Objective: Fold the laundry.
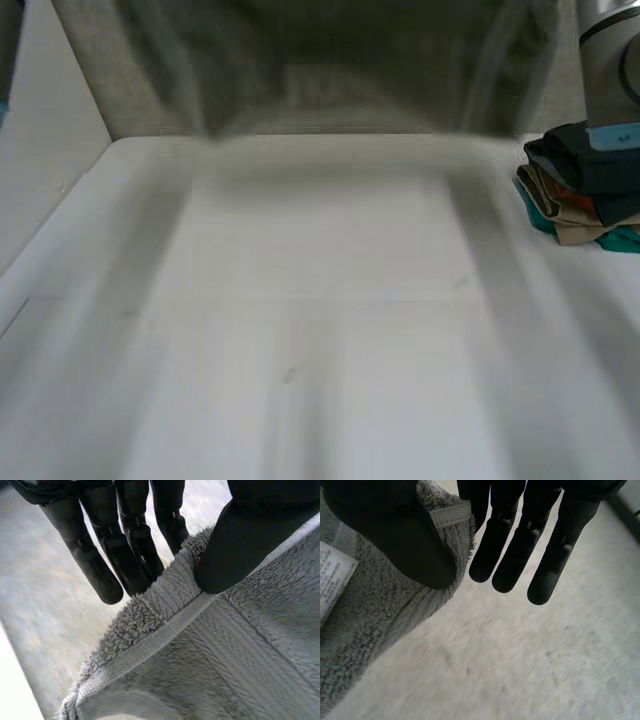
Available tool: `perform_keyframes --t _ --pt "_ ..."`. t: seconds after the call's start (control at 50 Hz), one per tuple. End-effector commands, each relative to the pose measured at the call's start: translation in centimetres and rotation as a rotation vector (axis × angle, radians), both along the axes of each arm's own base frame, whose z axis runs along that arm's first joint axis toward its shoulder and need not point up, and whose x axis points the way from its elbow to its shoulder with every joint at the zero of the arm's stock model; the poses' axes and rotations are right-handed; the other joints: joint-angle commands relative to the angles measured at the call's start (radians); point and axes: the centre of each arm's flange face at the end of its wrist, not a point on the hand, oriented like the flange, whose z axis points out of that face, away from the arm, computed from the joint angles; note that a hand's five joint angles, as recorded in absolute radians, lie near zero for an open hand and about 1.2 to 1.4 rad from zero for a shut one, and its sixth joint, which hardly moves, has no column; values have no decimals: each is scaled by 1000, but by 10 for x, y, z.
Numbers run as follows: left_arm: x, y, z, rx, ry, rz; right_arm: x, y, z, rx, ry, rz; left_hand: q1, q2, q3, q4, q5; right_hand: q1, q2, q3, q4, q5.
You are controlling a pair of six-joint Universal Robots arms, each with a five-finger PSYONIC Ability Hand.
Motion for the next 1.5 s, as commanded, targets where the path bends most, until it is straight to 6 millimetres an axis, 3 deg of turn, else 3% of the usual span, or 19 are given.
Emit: perform_keyframes --t 0.02,0.14,0.16,0.22,0.24,0.3,0.32,0.38,0.44,0.52,0.54,0.6,0.7,0.76,0.9,1.0,1.26,1.4,1.5 --pt "4 -5 -42 155 0 7 -15 4 -36 195 92 137 260 199 204 197 239 270 227 211 207 233" --pt "9 -11 -114 366 -76 -6 -24 11 -102 493 279 207 260 199 204 197 239 270 227 211 207 233" --pt "10 -9 -137 431 -98 -17 -27 15 -123 566 340 221 260 199 204 197 239 270 227 211 207 233" --pt "9 -3 -175 540 -135 -30 -31 21 -155 656 433 235 260 199 204 197 239 270 227 211 207 233" --pt "9 1 -199 602 -155 -41 -32 25 -178 707 499 240 260 199 204 197 239 270 227 211 207 233" --pt "12 2 -240 702 -183 -32 -33 31 -210 767 602 231 260 199 204 197 239 270 227 211 207 233" --pt "13 3 -258 742 -200 -28 -34 35 -228 791 674 219 260 199 204 197 239 270 227 211 207 233" --pt "11 4 -277 776 -239 -26 -36 39 -251 811 774 194 260 199 204 197 239 270 227 211 207 233" --pt "11 5 -278 771 -269 -23 -36 43 -269 817 859 166 260 199 204 197 239 -26 -69 -85 -89 -62" --pt "10 9 -266 745 -291 -21 -38 42 -273 884 800 138 260 199 204 197 239 -173 -216 -232 -237 -210" --pt "11 10 -260 731 -289 -20 -37 43 -274 926 745 141 260 199 204 197 239 -328 -370 -386 -391 -364" --pt "11 12 -254 719 -283 -25 -37 46 -270 995 641 138 260 199 204 197 239 -482 -524 -540 -545 -518" --pt "9 15 -253 719 -287 -40 -47 53 -248 1133 360 81 260 199 204 197 239 -704 -747 -763 -768 -741" --pt "8 16 -255 728 -291 -48 -49 56 -245 1189 243 61 260 199 204 197 239 -720 -762 -778 -783 -756" --pt "7 17 -253 734 -296 -54 -50 76 -259 1366 14 29 260 199 204 197 239 -720 -763 -778 -783 -756" --pt "7 16 -248 727 -292 -50 -49 80 -269 1341 56 9 260 199 204 197 239 -638 -680 -696 -701 -674" --pt "6 17 -248 751 -290 -53 -49 55 -298 1149 182 -116 260 199 204 197 239 -599 -642 -658 -663 -636" --pt "8 20 -248 767 -293 -47 -52 41 -287 1038 121 -142 260 199 204 197 239 -514 -557 -573 -578 -551" --pt "9 22 -249 781 -302 -45 -51 42 -281 1038 123 -110 260 199 204 197 239 -462 -504 -520 -525 -498"
